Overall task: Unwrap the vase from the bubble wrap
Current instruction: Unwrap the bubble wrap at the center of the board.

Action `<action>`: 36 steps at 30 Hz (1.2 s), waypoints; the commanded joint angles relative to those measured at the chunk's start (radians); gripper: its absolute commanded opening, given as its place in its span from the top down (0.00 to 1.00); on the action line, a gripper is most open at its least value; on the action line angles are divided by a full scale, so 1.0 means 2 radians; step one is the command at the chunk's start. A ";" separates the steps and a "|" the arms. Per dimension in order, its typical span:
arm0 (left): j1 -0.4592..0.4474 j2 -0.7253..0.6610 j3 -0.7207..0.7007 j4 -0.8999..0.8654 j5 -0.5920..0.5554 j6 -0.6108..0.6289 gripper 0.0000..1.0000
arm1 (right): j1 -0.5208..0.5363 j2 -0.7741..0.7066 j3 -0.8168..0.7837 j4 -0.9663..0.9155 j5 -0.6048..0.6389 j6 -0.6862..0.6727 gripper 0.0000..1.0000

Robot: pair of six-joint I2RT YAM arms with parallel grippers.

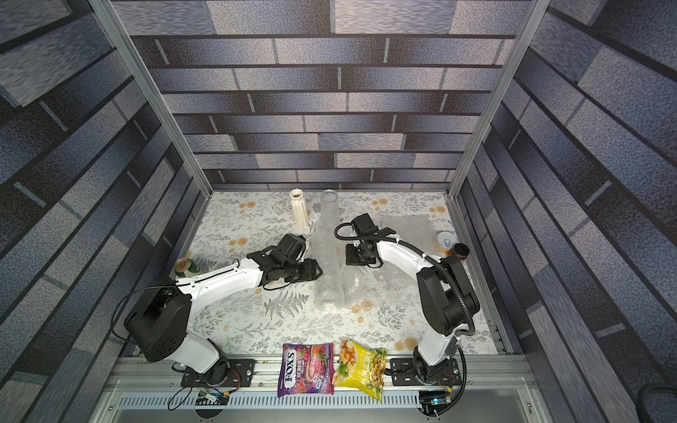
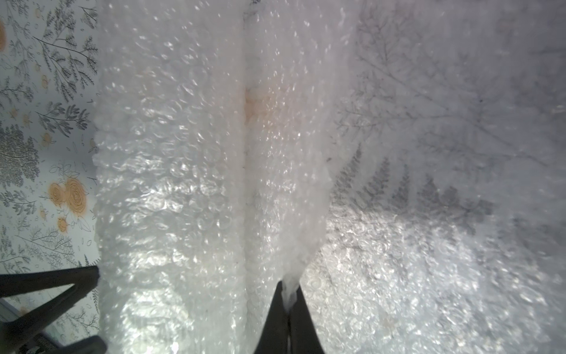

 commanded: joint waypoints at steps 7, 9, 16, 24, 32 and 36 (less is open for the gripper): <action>0.007 -0.004 0.000 -0.004 -0.005 0.017 0.38 | -0.008 -0.087 -0.040 -0.038 0.061 -0.017 1.00; 0.007 -0.005 -0.001 -0.004 -0.005 0.017 0.38 | -0.009 -0.094 -0.044 -0.042 0.067 -0.018 1.00; 0.007 -0.011 -0.009 0.000 -0.009 0.015 0.38 | -0.014 -0.112 -0.071 -0.052 0.089 -0.023 1.00; 0.007 -0.001 0.001 0.003 0.000 0.016 0.38 | -0.023 -0.112 -0.082 -0.060 0.105 -0.035 1.00; -0.002 -0.002 0.014 0.011 -0.004 0.021 0.37 | -0.035 -0.121 -0.084 -0.060 0.115 -0.043 1.00; -0.005 0.001 0.017 0.013 -0.003 0.021 0.37 | -0.042 -0.125 -0.080 -0.062 0.119 -0.047 1.00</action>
